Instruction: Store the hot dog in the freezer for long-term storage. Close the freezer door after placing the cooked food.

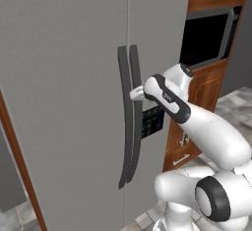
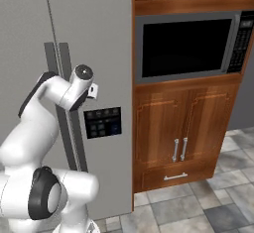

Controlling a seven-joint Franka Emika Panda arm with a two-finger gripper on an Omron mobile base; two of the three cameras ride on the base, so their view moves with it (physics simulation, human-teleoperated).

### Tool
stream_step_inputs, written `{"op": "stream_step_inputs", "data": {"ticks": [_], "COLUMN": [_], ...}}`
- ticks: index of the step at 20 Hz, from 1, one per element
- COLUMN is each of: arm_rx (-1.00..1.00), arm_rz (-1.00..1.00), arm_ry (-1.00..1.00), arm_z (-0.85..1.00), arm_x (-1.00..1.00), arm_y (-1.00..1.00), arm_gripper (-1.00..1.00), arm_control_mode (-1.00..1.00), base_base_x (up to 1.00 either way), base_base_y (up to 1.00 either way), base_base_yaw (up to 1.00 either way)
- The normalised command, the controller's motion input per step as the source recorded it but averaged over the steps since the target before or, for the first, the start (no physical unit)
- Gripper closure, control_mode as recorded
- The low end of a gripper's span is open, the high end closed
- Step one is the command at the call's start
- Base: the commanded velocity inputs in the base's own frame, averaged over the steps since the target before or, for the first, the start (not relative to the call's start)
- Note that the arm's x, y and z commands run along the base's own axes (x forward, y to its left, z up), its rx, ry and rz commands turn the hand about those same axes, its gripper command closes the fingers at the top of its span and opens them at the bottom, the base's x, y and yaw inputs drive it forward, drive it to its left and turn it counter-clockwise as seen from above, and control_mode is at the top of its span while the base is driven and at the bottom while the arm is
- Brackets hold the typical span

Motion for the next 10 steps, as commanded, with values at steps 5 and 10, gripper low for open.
{"op": "stream_step_inputs", "data": {"ticks": [5, 10], "arm_rx": [0.0, 0.0], "arm_rz": [0.0, 0.0], "arm_ry": [0.0, -0.03], "arm_z": [0.0, 0.0], "arm_x": [0.37, 0.23], "arm_y": [-0.12, -0.09], "arm_gripper": [-1.0, -1.0], "arm_control_mode": [-1.0, -1.0], "base_base_x": [0.0, 0.0], "base_base_y": [0.0, 0.0], "base_base_yaw": [0.0, 0.0]}}
